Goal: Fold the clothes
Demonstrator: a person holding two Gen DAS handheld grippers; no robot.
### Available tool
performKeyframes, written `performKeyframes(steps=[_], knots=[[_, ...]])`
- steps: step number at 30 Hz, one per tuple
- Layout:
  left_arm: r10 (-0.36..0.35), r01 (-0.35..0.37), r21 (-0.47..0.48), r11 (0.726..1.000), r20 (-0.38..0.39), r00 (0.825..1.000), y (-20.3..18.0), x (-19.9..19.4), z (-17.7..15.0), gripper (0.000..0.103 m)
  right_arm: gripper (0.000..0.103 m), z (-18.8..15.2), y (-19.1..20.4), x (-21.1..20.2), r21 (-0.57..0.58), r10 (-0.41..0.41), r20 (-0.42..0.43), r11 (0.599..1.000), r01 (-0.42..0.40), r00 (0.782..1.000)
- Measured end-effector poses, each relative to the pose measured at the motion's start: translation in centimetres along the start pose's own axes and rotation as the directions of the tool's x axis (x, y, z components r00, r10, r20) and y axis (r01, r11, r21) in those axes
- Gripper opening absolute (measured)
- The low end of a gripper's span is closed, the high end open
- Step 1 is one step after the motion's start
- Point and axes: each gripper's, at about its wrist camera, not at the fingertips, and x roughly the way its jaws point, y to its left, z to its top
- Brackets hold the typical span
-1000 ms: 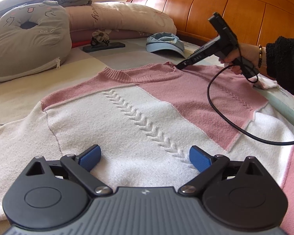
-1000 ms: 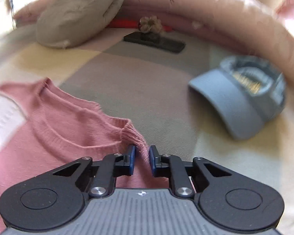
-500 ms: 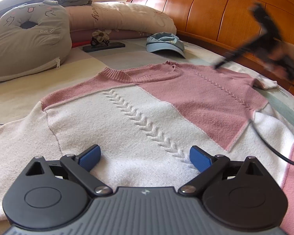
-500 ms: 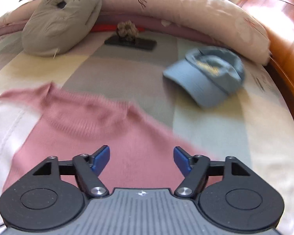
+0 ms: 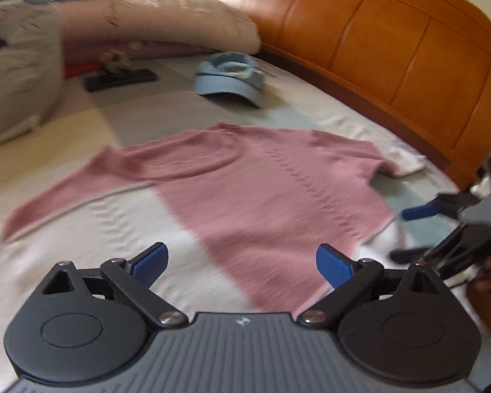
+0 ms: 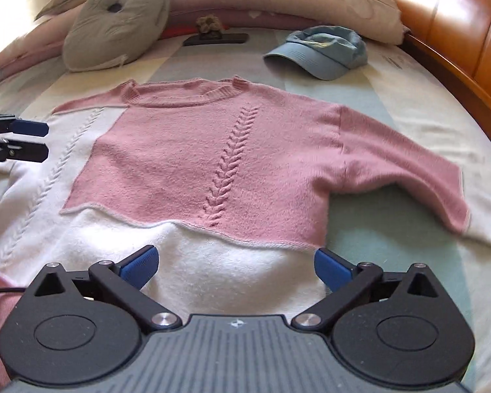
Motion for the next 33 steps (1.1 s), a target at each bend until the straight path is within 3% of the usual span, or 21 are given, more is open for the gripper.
performKeyframes(steps=[4, 6, 9, 13, 16, 19, 23, 27, 29, 33], knots=[[-0.055, 0.047, -0.087, 0.995, -0.096, 0.994, -0.3, 4.7, 1.9, 0.097, 0.103, -0.6, 0.2, 0.1, 0.049, -0.01, 0.029, 0.999, 0.009, 1.0], [-0.059, 0.037, -0.156, 0.987, -0.139, 0.989, 0.4, 6.9, 2.2, 0.097, 0.103, -1.1, 0.2, 0.0, 0.072, 0.013, 0.039, 0.997, -0.016, 0.999], [-0.023, 0.0, -0.181, 0.984, -0.124, 0.992, 1.1, 8.6, 2.7, 0.096, 0.103, -1.8, -0.1, -0.2, 0.092, 0.052, 0.038, 0.994, -0.055, 0.998], [0.09, -0.113, -0.193, 0.975, -0.123, 0.988, 1.2, 10.0, 4.0, 0.096, 0.103, -2.4, -0.6, -0.8, 0.11, 0.076, 0.055, 0.991, -0.082, 0.996], [0.109, -0.135, -0.198, 0.971, -0.135, 0.985, 0.2, 8.4, 4.3, 0.096, 0.103, -2.9, -0.5, -2.0, 0.119, 0.102, 0.055, 0.987, -0.108, 0.993], [0.141, -0.154, -0.109, 0.982, -0.116, 0.983, -2.0, 4.9, 3.5, 0.096, 0.103, -4.1, -0.2, -3.8, 0.094, 0.129, 0.07, 0.986, -0.135, 0.989], [0.197, -0.197, 0.015, 0.98, -0.095, 0.976, -5.0, -0.7, 0.6, 0.097, 0.103, -6.4, 0.7, -5.1, 0.072, 0.133, 0.04, 0.988, -0.135, 0.99], [0.242, -0.234, 0.094, 0.968, -0.079, 0.967, -7.3, -4.6, -4.4, 0.097, 0.103, -8.8, 1.8, -5.2, 0.041, 0.13, 0.003, 0.991, -0.13, 0.992], [0.254, -0.246, 0.081, 0.966, -0.102, 0.962, -7.6, -5.0, -6.8, 0.097, 0.103, -9.8, 2.3, -4.4, 0.016, 0.114, -0.01, 0.993, -0.114, 0.993], [0.261, -0.273, -0.048, 0.961, -0.174, 0.949, -6.6, -4.6, -10.8, 0.097, 0.103, -11.3, 3.2, -4.3, -0.057, 0.067, 0.061, 0.996, -0.064, 0.996]])
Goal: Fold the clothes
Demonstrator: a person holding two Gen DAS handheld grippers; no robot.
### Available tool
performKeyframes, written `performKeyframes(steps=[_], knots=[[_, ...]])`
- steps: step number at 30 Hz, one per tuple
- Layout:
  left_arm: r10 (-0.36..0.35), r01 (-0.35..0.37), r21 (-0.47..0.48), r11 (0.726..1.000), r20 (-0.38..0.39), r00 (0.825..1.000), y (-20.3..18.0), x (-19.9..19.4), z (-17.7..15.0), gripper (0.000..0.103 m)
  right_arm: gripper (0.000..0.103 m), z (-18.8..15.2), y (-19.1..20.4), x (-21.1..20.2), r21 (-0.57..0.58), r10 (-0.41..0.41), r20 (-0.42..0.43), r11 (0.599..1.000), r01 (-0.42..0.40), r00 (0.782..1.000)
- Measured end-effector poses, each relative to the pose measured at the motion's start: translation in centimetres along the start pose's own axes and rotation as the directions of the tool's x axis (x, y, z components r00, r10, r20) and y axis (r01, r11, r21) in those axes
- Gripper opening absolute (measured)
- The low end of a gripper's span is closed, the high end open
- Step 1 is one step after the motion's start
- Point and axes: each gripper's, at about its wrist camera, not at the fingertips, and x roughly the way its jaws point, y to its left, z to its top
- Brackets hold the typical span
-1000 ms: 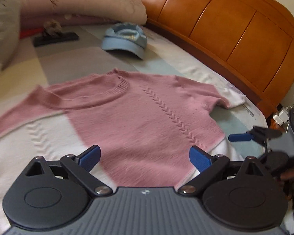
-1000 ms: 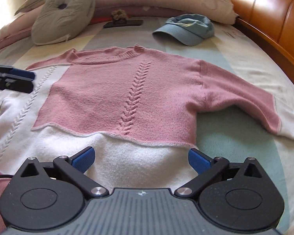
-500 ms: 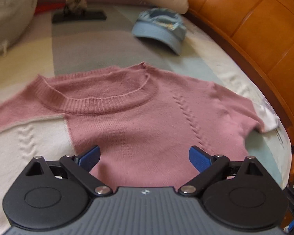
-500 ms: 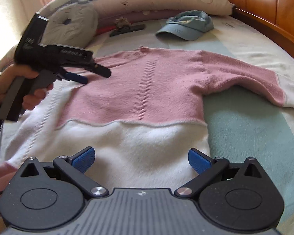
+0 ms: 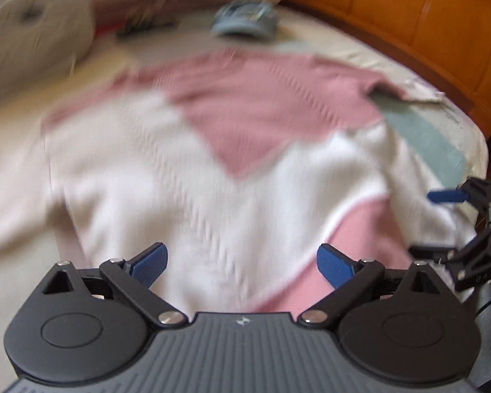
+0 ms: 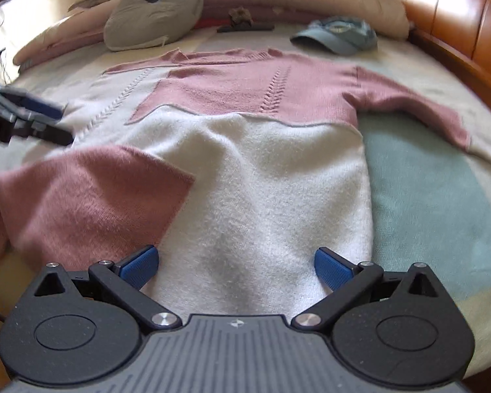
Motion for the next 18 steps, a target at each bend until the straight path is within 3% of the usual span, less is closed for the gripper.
performKeyframes(steps=[3, 10, 18], knots=[[0.018, -0.018, -0.074, 0.997, 0.001, 1.0, 0.8, -1.1, -1.3, 0.097, 0.103, -0.5, -0.2, -0.3, -0.004, 0.005, 0.026, 1.0, -0.005, 1.0], [0.051, -0.035, -0.143, 0.989, 0.108, 0.993, 1.5, -7.0, -4.5, 0.097, 0.103, -0.5, 0.7, -2.3, 0.032, -0.054, -0.049, 0.998, 0.055, 0.997], [0.033, 0.014, -0.347, 0.938, 0.13, 0.991, 2.7, -7.6, -10.6, 0.097, 0.103, -1.3, 3.3, -5.9, 0.055, 0.04, 0.012, 0.998, -0.04, 0.999]])
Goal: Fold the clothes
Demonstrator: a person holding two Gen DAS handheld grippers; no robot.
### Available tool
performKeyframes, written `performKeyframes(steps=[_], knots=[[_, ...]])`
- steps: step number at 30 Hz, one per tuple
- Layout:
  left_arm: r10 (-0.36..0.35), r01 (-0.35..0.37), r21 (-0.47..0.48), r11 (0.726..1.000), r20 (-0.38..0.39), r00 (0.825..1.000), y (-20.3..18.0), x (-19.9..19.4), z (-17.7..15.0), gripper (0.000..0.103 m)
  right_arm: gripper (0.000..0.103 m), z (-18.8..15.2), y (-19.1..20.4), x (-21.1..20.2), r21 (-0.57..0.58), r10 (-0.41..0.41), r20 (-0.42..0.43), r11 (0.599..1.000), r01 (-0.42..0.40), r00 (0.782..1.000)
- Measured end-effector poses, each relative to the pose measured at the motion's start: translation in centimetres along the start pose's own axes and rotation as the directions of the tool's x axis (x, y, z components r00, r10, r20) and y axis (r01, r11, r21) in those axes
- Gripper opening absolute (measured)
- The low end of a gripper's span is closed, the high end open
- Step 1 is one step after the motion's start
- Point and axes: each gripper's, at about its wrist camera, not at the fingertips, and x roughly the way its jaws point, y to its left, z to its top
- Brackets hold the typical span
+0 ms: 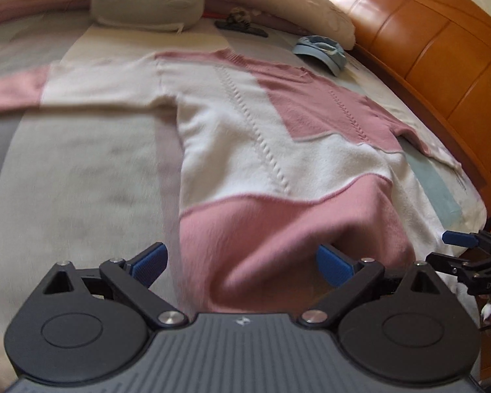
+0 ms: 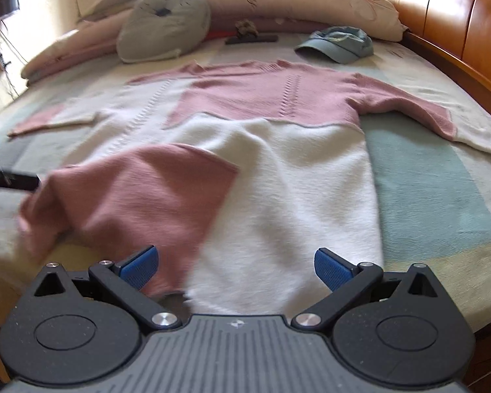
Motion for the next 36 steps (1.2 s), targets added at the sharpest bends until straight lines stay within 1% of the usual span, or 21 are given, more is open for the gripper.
performKeyframes(steps=[2, 4, 6, 7, 9, 12, 13, 14, 15, 17, 18, 21, 22, 23, 24, 26, 28, 31, 32, 34, 36], knots=[[-0.042, 0.042, -0.081, 0.996, -0.003, 0.999, 0.8, 0.2, -1.2, 0.096, 0.103, 0.1, 0.5, -0.6, -0.005, 0.007, 0.011, 1.0, -0.007, 1.0], [-0.123, 0.128, -0.148, 0.981, 0.038, 0.992, 1.2, -0.1, -2.4, 0.096, 0.103, 0.2, 0.8, -1.1, -0.009, 0.009, 0.024, 1.0, -0.009, 1.0], [-0.225, 0.234, -0.221, 0.947, 0.065, 0.972, 1.6, 0.0, -3.3, 0.096, 0.103, 0.3, 0.9, -1.5, -0.001, 0.016, 0.037, 1.0, -0.016, 0.999], [-0.25, 0.264, -0.245, 0.933, 0.085, 0.964, 1.9, 0.2, -3.5, 0.096, 0.103, 0.3, 0.8, -1.6, 0.009, 0.023, 0.042, 1.0, -0.023, 0.999], [-0.285, 0.309, -0.278, 0.909, 0.126, 0.95, 2.6, 0.5, -3.5, 0.096, 0.103, 0.4, 0.7, -1.9, 0.03, 0.037, 0.054, 0.999, -0.038, 0.998], [-0.336, 0.388, -0.372, 0.843, 0.2, 0.92, 4.6, 1.3, -3.2, 0.096, 0.103, 0.5, 0.7, -2.2, 0.054, 0.05, 0.069, 0.997, -0.053, 0.996], [-0.34, 0.399, -0.388, 0.831, 0.215, 0.916, 5.0, 1.4, -3.2, 0.093, 0.103, 0.5, 0.8, -2.2, 0.055, 0.048, 0.073, 0.997, -0.052, 0.996], [-0.337, 0.398, -0.394, 0.828, 0.217, 0.916, 5.1, 1.3, -3.2, 0.089, 0.103, 0.4, 0.8, -2.3, 0.055, 0.045, 0.074, 0.997, -0.049, 0.996], [-0.336, 0.395, -0.39, 0.832, 0.212, 0.918, 5.0, 1.2, -3.5, 0.088, 0.103, 0.4, 0.9, -2.3, 0.057, 0.046, 0.072, 0.997, -0.05, 0.996], [-0.36, 0.413, -0.37, 0.832, 0.207, 0.91, 4.6, 0.8, -4.5, 0.087, 0.103, 0.3, 1.0, -2.4, 0.06, 0.049, 0.07, 0.997, -0.053, 0.996], [-0.364, 0.418, -0.352, 0.838, 0.212, 0.907, 4.3, 0.6, -5.1, 0.086, 0.103, 0.2, 1.0, -2.5, 0.06, 0.055, 0.072, 0.996, -0.059, 0.996], [-0.332, 0.398, -0.338, 0.853, 0.235, 0.913, 4.0, 0.7, -5.4, 0.078, 0.103, 0.1, 1.2, -2.4, 0.061, 0.067, 0.07, 0.996, -0.072, 0.995], [-0.317, 0.384, -0.346, 0.856, 0.236, 0.919, 4.0, 1.1, -5.0, 0.068, 0.103, 0.1, 1.3, -2.3, 0.062, 0.071, 0.069, 0.995, -0.075, 0.995], [-0.302, 0.371, -0.358, 0.857, 0.235, 0.924, 4.2, 1.5, -4.6, 0.053, 0.103, 0.1, 1.3, -2.3, 0.062, 0.074, 0.067, 0.995, -0.079, 0.995], [-0.288, 0.36, -0.38, 0.852, 0.235, 0.928, 4.4, 1.9, -4.4, 0.045, 0.103, 0.1, 1.4, -2.2, 0.062, 0.073, 0.066, 0.995, -0.077, 0.995], [-0.266, 0.335, -0.428, 0.839, 0.212, 0.94, 4.9, 2.5, -4.4, 0.012, 0.103, 0.0, 1.5, -2.2, 0.062, 0.069, 0.064, 0.995, -0.073, 0.996], [-0.256, 0.317, -0.43, 0.846, 0.194, 0.947, 4.9, 2.3, -4.6, 0.011, 0.103, -0.3, 1.6, -2.3, 0.06, 0.064, 0.067, 0.996, -0.068, 0.996], [-0.248, 0.318, -0.412, 0.854, 0.215, 0.945, 4.7, 0.7, -4.6, 0.01, 0.103, -0.4, 1.2, -2.4, 0.068, 0.069, 0.069, 0.995, -0.074, 0.995], [-0.25, 0.332, -0.408, 0.85, 0.242, 0.937, 4.8, -0.2, -4.3, 0.01, 0.103, -0.5, 1.1, -2.4, 0.068, 0.075, 0.069, 0.995, -0.079, 0.995], [-0.257, 0.368, -0.392, 0.843, 0.308, 0.916, 5.1, -2.2, -3.6, 0.01, 0.103, -0.5, 1.3, -2.2, 0.059, 0.08, 0.065, 0.995, -0.084, 0.995], [-0.246, 0.367, -0.359, 0.858, 0.341, 0.907, 5.4, -3.9, -2.7, 0.01, 0.103, -0.4, 1.5, -2.1, 0.042, 0.081, 0.061, 0.996, -0.083, 0.995]])
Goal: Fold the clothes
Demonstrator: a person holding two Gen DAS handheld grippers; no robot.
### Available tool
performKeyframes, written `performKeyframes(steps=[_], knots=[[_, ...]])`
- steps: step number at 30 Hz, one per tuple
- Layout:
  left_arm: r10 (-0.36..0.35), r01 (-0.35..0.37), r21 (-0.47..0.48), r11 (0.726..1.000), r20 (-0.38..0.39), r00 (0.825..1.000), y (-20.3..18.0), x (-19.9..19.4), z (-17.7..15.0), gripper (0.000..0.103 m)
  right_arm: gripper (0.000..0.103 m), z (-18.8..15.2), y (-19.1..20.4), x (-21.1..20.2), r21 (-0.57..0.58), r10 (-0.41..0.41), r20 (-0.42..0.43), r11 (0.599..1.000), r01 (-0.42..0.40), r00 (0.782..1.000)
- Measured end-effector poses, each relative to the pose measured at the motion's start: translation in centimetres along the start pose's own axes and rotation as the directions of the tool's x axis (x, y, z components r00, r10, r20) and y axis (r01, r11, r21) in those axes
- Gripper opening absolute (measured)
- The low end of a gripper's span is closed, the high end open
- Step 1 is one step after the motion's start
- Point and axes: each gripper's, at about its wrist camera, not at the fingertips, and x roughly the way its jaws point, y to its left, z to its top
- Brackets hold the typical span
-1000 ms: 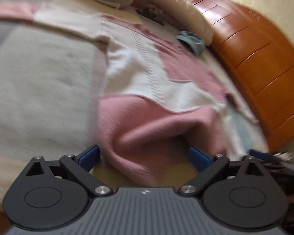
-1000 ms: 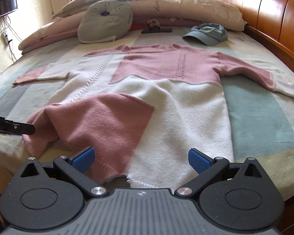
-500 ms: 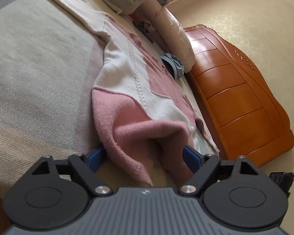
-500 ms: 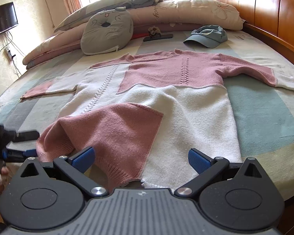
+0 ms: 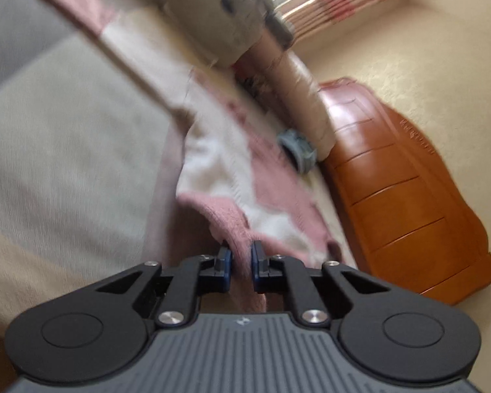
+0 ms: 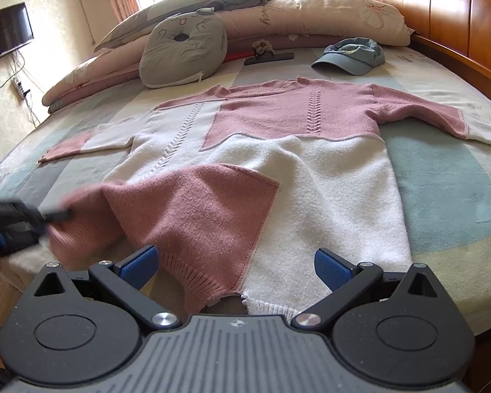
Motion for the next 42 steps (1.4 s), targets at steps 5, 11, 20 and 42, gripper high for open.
performKeyframes(steps=[5, 11, 20, 42], knots=[[0.196, -0.201, 0.15, 0.968, 0.047, 0.98, -1.0, -1.6, 1.3, 0.01, 0.103, 0.0, 0.6, 0.4, -0.031, 0.017, -0.006, 0.999, -0.017, 1.0], [0.184, -0.167, 0.279, 0.946, -0.037, 0.982, -3.1, -1.1, 0.2, 0.017, 0.103, -0.1, 2.0, 1.2, -0.117, 0.049, -0.043, 0.992, -0.053, 0.998], [-0.076, 0.157, 0.19, 0.969, -0.376, 0.923, -6.2, 5.6, -3.2, 0.036, 0.103, -0.4, 4.6, 2.6, -0.178, 0.33, -0.169, 0.916, -0.358, 0.929], [0.07, 0.057, 0.325, 0.944, -0.365, 0.928, -6.1, 11.7, -1.1, 0.042, 0.103, 0.4, 4.5, 4.7, -0.402, 0.162, -0.136, 0.893, -0.204, 0.977]])
